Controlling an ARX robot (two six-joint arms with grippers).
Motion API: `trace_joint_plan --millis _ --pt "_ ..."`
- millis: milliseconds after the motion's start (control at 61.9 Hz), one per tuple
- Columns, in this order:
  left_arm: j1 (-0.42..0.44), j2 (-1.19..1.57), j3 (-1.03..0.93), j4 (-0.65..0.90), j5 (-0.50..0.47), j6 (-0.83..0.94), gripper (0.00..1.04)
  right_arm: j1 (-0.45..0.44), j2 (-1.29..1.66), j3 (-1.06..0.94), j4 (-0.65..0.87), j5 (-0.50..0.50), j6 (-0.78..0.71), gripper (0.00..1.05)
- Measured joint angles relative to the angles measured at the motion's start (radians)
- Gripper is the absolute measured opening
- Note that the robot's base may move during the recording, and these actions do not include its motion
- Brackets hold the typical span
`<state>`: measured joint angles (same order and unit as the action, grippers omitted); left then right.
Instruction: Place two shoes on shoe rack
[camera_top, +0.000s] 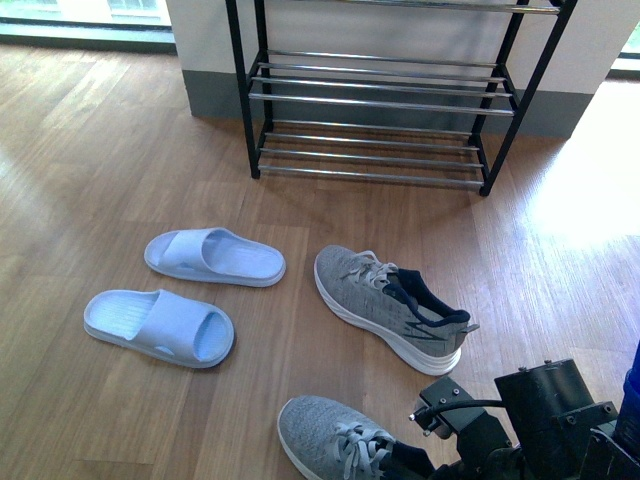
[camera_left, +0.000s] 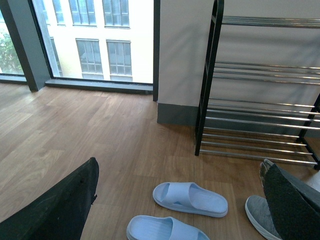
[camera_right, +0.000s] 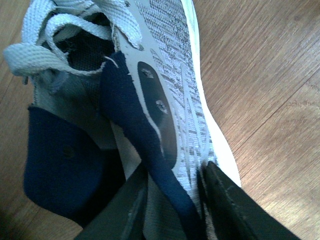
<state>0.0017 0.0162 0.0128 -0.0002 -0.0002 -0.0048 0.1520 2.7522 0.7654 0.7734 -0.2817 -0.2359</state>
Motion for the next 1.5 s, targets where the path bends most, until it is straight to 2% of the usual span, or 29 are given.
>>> trace_joint_plan --millis 97,323,452,598,743,889,1034,1196,1503 --pt "0.0 0.0 0.0 0.0 0.0 0.0 0.95 -0.008 -0.005 -0.01 0.027 0.005 0.01 0.01" --pt "0.0 0.0 0.0 0.0 0.0 0.0 0.95 -0.026 -0.143 -0.129 0.122 0.024 0.133 0.01" --pt "0.0 0.0 0.0 0.0 0.0 0.0 0.95 -0.081 -0.338 -0.225 0.108 0.047 0.209 0.01" --pt "0.0 0.0 0.0 0.0 0.0 0.0 0.95 -0.157 -0.589 -0.334 0.04 0.059 0.252 0.01" --pt "0.0 0.0 0.0 0.0 0.0 0.0 0.95 -0.264 -0.902 -0.426 -0.094 0.061 0.287 0.01" --pt "0.0 0.0 0.0 0.0 0.0 0.0 0.95 -0.38 -1.189 -0.457 -0.215 0.068 0.289 0.01" --pt "0.0 0.0 0.0 0.0 0.0 0.0 0.95 -0.502 -1.464 -0.433 -0.359 0.034 0.321 0.01" --pt "0.0 0.0 0.0 0.0 0.0 0.0 0.95 -0.555 -1.622 -0.386 -0.447 0.016 0.356 0.01" --pt "0.0 0.0 0.0 0.0 0.0 0.0 0.95 -0.571 -1.659 -0.38 -0.449 0.002 0.386 0.01"
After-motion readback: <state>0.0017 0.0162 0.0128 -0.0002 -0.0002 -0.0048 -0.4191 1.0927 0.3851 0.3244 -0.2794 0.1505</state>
